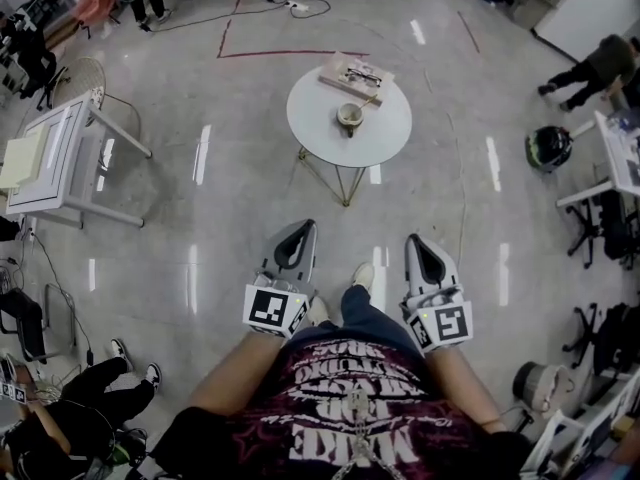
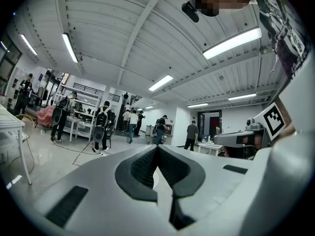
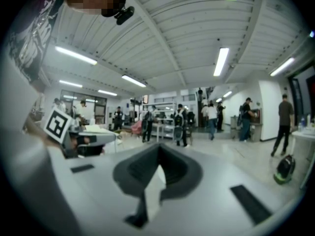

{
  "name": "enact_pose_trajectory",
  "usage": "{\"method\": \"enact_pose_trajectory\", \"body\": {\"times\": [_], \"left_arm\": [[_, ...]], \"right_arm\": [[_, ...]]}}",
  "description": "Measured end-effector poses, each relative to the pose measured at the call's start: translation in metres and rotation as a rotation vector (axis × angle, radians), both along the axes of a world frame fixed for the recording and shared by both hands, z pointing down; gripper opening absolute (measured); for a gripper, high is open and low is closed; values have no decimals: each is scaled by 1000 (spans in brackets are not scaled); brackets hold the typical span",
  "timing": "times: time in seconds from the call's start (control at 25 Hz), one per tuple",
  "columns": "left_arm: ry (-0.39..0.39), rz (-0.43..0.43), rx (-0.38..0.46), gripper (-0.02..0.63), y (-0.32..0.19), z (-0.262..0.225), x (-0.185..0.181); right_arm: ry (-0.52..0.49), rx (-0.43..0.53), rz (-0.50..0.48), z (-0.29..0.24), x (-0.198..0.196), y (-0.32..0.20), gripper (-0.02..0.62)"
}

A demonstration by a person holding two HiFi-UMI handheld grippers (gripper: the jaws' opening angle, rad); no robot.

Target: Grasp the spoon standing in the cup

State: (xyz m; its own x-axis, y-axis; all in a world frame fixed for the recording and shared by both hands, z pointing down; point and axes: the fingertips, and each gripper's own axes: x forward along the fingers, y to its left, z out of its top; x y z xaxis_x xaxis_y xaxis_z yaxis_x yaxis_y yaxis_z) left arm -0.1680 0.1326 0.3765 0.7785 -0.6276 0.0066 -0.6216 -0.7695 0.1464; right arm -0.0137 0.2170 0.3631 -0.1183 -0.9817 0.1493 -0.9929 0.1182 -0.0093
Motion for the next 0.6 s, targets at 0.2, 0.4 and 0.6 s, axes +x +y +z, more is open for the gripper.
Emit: {"method": "enact_pose_trajectory", "body": {"times": [0.2,0.4,0.6], "left_arm": [[-15,-6,-16,25,-12,2,0],[-23,-10,-41,25,-15,10,5],[-31,-4,-52,25,-22,16,13]], "right_arm": [[-7,-2,0,1,1,-10,26],[-13,-19,-3,9,7,-14,26],[-21,-27,-8,12,14,-23,26]]}}
